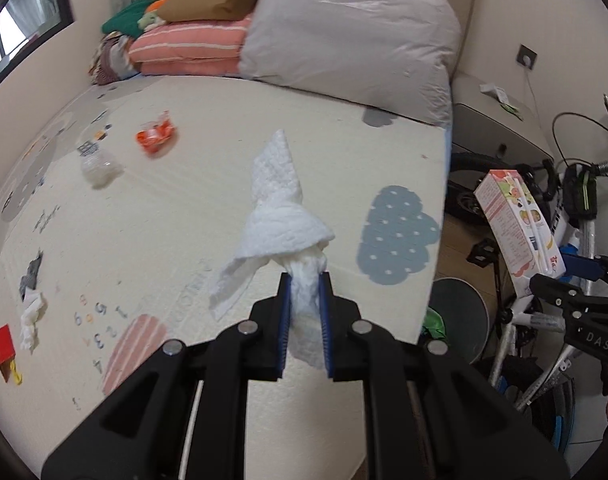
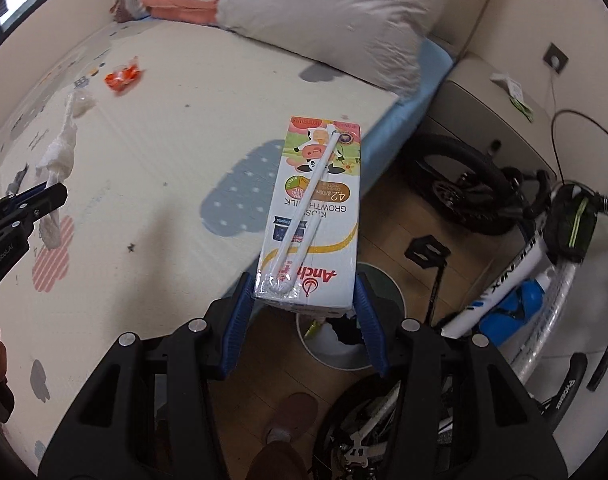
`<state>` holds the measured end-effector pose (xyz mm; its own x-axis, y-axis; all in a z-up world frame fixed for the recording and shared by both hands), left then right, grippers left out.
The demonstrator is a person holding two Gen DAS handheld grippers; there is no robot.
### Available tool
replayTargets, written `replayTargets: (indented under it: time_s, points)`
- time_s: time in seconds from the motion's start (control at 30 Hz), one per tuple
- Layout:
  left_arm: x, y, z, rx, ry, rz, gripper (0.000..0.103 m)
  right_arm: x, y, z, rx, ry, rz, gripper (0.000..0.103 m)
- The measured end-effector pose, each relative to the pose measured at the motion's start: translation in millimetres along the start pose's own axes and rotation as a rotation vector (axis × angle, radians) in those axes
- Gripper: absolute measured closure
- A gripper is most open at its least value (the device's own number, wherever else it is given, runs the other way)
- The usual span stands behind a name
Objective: Collect trash
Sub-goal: 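Carry tissue and milk carton to the grey bin and release both inside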
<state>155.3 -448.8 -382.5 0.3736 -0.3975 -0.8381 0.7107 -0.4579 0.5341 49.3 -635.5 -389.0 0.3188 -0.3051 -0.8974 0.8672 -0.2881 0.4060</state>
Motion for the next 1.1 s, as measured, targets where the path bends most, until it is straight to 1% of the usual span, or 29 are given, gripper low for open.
replayTargets:
  time_s: [0.1,0.2,0.27,0.3,0.43,0.57,0.67,0.7,0.73,0.77,0.83,0.9,0.93,1.03,1.1]
  points:
    - [19.3,5.4,37.5,0.053,-0.040,-0.024,0.089,11.8,-13.3,24.5,0.052,-0.007,-0.024,0.054]
    - [35.5,6.7,64.1,0.094,-0.075,-0.049,0.089,25.4,-21.9,41.9,0.091,-0.007,-0.041,0.054]
    - [44.8,7.3,78.5,0.120,-0.094,-0.065,0.089,35.3,-25.1,50.1,0.109,-0.009,-0.048,0.051]
    - [49.2,7.4,84.9,0.133,-0.102,-0.072,0.089,41.4,-27.0,53.7,0.117,-0.010,-0.051,0.047]
    - [62.0,7.2,103.4,0.179,-0.129,-0.096,0.089,57.8,-31.2,70.5,0.155,-0.007,-0.070,0.046]
    - [73.9,3.2,123.3,0.224,-0.152,-0.127,0.089,54.4,-35.4,83.8,0.195,-0.006,-0.061,0.046]
    - [78.0,-3.7,139.0,0.263,-0.177,-0.127,0.089,50.0,-42.2,92.1,0.218,-0.018,-0.044,0.046]
    - [82.2,-6.7,143.2,0.264,-0.179,-0.142,0.089,49.6,-45.1,94.7,0.217,-0.038,-0.046,0.046]
    - [86.5,-9.4,146.2,0.240,-0.200,-0.162,0.089,49.1,-48.6,99.2,0.225,-0.058,-0.057,0.046]
    - [87.7,-11.6,147.6,0.223,-0.224,-0.168,0.089,47.2,-52.3,106.2,0.253,-0.056,-0.061,0.046]
    - [96.1,-13.5,155.6,0.209,-0.220,-0.182,0.089,44.0,-55.3,121.3,0.289,-0.051,-0.069,0.046]
    - [101.9,-9.8,165.3,0.192,-0.247,-0.180,0.089,39.4,-53.1,132.8,0.278,-0.085,-0.052,0.046]
    - [104.5,-7.9,173.2,0.213,-0.252,-0.174,0.089,37.8,-50.6,138.1,0.264,-0.100,-0.042,0.046]
    - [113.5,-8.8,194.3,0.297,-0.232,-0.164,0.089,36.9,-48.3,151.6,0.256,-0.118,-0.021,0.046]
    - [121.1,-10.4,202.9,0.316,-0.234,-0.171,0.089,37.3,-48.6,157.9,0.257,-0.124,-0.014,0.046]
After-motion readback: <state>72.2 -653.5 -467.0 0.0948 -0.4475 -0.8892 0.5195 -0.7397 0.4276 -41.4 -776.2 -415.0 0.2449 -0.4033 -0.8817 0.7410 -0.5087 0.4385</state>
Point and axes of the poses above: each gripper's, at about its wrist camera, not at the fingertips, and x roughly the way its jaws point, z to its right, y to its top, the point moved 1 cm from there along x, roughly the way its jaws point, and after that the axes turned 9 degrees about -y, right-handed, at the moved point
